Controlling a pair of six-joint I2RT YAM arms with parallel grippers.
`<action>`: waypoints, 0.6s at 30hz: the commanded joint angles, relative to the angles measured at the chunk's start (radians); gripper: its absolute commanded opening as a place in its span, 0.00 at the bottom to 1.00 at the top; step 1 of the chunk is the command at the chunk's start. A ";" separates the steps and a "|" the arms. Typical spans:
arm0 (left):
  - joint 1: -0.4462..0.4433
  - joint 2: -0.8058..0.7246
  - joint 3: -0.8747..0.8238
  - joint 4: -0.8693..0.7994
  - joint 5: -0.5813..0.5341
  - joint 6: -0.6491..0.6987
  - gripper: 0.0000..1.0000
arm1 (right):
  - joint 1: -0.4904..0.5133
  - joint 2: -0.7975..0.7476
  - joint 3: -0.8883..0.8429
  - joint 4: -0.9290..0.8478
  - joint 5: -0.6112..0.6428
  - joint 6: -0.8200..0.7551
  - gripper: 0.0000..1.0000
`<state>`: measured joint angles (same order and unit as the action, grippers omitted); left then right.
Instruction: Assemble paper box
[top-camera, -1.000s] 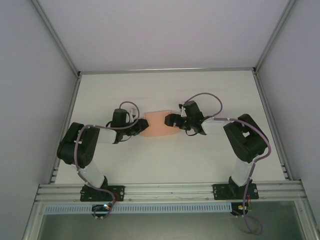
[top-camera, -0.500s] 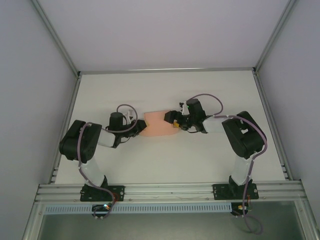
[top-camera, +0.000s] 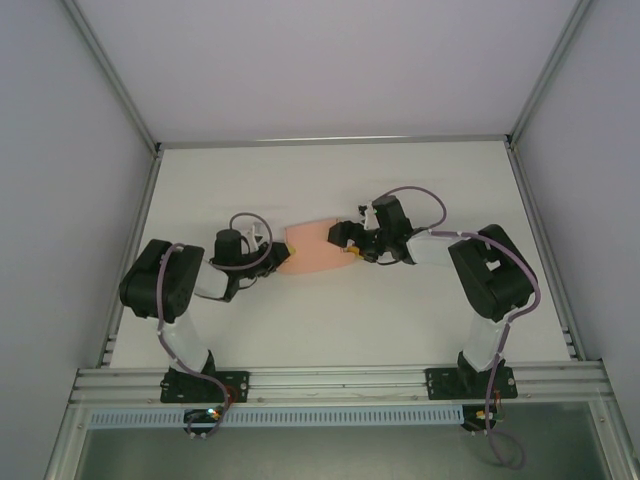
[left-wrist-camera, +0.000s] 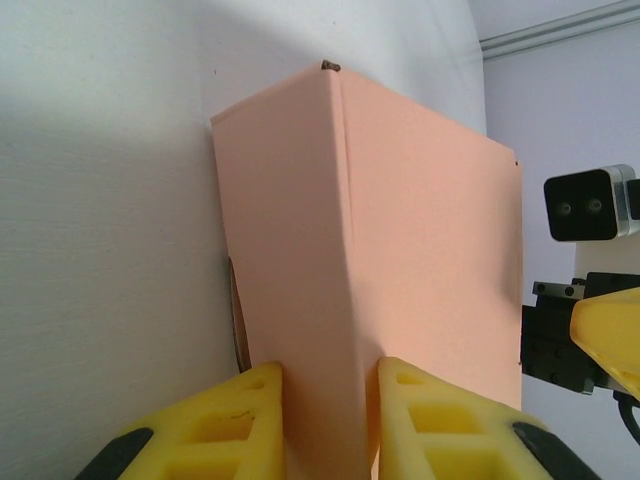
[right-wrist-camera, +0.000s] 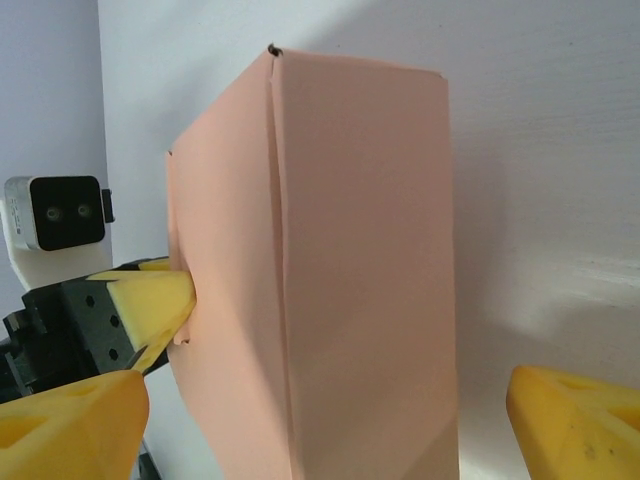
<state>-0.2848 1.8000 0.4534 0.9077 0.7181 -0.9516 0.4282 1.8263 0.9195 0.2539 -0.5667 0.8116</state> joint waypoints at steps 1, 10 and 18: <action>0.015 0.043 -0.039 -0.071 -0.028 -0.013 0.18 | 0.001 0.032 0.040 -0.009 -0.049 0.022 0.93; 0.015 0.097 -0.050 0.025 -0.009 -0.051 0.18 | 0.010 0.076 0.076 -0.010 -0.096 0.049 0.91; 0.017 0.096 -0.038 0.046 0.012 -0.050 0.23 | 0.014 0.072 0.102 0.064 -0.142 0.058 0.62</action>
<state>-0.2668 1.8687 0.4377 1.0523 0.7555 -1.0100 0.4343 1.8874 0.9997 0.2653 -0.6483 0.8570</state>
